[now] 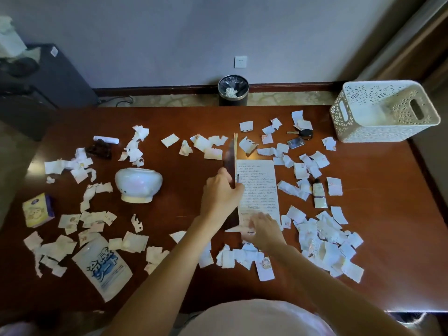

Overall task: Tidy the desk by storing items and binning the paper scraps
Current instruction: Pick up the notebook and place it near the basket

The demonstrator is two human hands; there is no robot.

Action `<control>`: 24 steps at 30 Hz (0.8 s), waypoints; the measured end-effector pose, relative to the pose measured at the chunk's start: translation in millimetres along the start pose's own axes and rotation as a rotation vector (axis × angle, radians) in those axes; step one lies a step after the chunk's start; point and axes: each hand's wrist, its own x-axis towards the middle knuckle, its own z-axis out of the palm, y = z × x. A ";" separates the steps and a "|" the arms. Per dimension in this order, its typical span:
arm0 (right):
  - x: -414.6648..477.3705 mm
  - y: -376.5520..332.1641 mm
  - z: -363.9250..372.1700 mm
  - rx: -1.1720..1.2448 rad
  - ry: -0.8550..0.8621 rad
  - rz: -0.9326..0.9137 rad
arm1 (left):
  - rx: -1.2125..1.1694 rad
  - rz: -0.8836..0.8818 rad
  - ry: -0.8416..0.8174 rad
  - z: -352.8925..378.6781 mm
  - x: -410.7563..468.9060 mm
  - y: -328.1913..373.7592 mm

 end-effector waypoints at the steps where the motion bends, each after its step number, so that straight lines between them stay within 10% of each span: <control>1: -5.6 3.0 3.1 -0.044 0.004 -0.001 | 0.008 0.007 -0.016 6.1 0.1 5.3; 24: -10.7 82.0 -32.4 0.083 0.117 0.180 | 0.416 -0.098 -0.258 117.4 26.9 18.7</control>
